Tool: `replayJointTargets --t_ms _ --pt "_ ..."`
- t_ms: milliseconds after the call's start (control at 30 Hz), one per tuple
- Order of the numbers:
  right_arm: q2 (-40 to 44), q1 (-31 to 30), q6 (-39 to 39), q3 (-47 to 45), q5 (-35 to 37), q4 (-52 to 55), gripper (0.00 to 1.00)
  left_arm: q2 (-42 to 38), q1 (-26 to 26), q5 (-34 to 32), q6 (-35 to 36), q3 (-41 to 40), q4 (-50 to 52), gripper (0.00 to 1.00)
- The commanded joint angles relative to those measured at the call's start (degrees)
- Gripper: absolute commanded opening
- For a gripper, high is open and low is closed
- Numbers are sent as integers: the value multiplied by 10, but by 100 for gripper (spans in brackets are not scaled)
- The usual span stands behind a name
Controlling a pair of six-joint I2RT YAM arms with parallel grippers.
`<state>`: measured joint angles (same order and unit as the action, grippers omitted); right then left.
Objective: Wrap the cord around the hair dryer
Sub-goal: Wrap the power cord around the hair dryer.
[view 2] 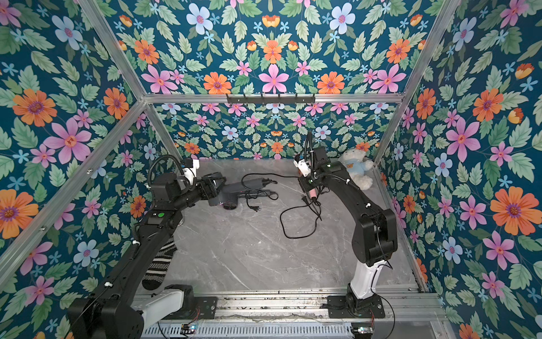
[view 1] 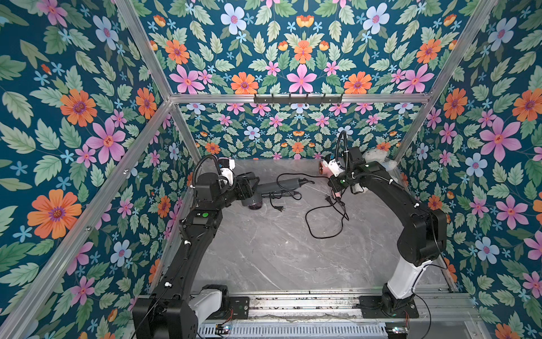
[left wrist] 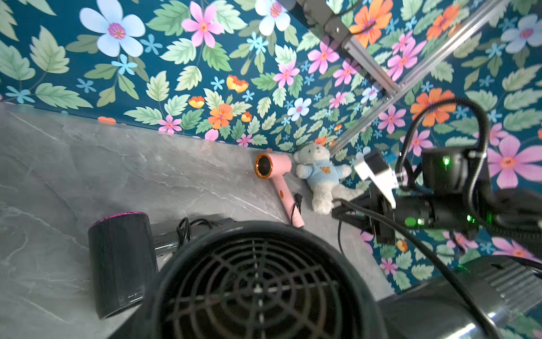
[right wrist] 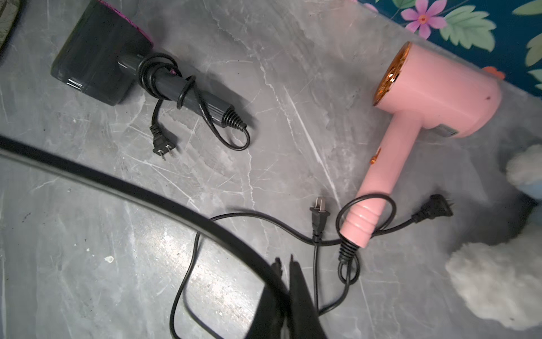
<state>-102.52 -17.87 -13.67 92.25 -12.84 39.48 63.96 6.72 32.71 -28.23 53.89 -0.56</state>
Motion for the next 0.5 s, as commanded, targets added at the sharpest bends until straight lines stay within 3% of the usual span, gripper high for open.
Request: replayJointTargets --t_ms 0,300,467 --pt "24 -9 14 -45 -20 -40 0 2 -3 -78 -79 1 -52 0" --pt "119 -129 -26 -152 25 21 0 24 -3 -350 -117 -42 -28 0" --pt "163 -186 -56 -133 75 75 0 54 23 -497 -55 -44 4 0"
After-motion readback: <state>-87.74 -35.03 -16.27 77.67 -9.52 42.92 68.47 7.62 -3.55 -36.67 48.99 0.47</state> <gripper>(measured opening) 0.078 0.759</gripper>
